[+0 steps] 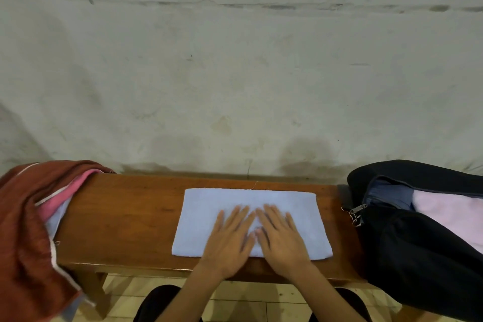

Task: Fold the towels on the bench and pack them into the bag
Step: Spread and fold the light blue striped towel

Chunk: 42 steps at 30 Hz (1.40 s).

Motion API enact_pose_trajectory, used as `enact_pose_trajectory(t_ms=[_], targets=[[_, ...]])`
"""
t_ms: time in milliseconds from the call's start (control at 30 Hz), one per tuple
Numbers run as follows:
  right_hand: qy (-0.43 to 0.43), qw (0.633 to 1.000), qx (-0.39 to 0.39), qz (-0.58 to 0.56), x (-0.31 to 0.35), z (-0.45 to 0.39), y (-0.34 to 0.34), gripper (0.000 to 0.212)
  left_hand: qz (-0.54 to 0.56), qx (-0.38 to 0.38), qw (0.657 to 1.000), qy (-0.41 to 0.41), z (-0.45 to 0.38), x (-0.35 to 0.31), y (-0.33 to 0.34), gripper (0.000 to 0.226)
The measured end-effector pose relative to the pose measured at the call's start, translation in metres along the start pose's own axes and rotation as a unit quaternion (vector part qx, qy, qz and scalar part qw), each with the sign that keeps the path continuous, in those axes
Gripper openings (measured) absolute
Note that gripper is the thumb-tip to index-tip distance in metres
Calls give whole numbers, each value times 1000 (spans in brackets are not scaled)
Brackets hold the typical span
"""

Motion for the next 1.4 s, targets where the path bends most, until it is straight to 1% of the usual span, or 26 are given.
enact_pose_trajectory(t_ms=[100, 133, 233, 300, 367, 467, 533, 633, 767, 900, 967, 1000, 1067, 1167, 1267, 1333, 1400], targets=[[20, 999, 24, 20, -8, 8, 11, 57, -28, 42, 999, 13, 11, -2, 19, 53], [30, 999, 20, 20, -14, 12, 8, 58, -37, 35, 999, 6, 15, 4, 23, 53], [45, 998, -9, 35, -35, 20, -4, 65, -41, 35, 998, -25, 26, 25, 29, 55], [53, 997, -22, 44, -45, 26, -13, 68, -65, 27, 997, -42, 30, 38, 27, 57], [60, 997, -18, 41, -52, 31, -17, 74, -71, 36, 995, -62, 34, 50, 28, 57], [76, 996, -16, 36, -54, 36, -20, 80, -69, 38, 990, -114, 40, 69, 28, 56], [80, 996, -10, 34, -54, 37, -21, 83, -56, 53, 987, -140, 43, 76, 28, 57], [85, 996, 5, 39, -54, 37, -21, 85, -42, 73, 984, -157, 48, 79, 28, 58], [85, 995, 13, 42, -55, 43, -17, 81, -19, 57, 979, -193, 56, 82, 26, 59], [86, 995, 21, 43, -57, 46, -16, 81, 13, 43, 975, -217, 66, 80, 18, 70], [89, 995, 12, 37, -56, 45, -16, 87, 39, 44, 970, -236, 70, 82, 7, 58], [94, 995, 7, 42, -57, 45, -18, 90, 65, 35, 966, -249, 69, 82, 1, 52], [104, 994, -4, 43, -51, 44, -17, 92, 121, 9, 943, -311, 75, 91, -11, 48], [113, 993, -34, -1, -41, 36, -21, 90, 184, 28, 901, -392, 79, 104, -14, 58], [91, 995, -29, -16, -28, 21, -16, 95, 216, 43, 887, -405, 74, 110, -11, 66], [76, 997, -18, -14, -25, 15, -9, 92, 253, 48, 879, -401, 71, 111, -7, 70], [59, 998, -16, -6, -25, 16, -4, 87, 298, 54, 863, -405, 71, 112, -3, 73]])
Point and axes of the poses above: each hand's wrist, its own z-axis away from the middle knuckle, its own y-axis out of the palm, x = y × z, the point moved 9 cm from there along -z, towards the middle knuckle, and after that the axes turned 13 degrees about -z, right-handed, at the moved point
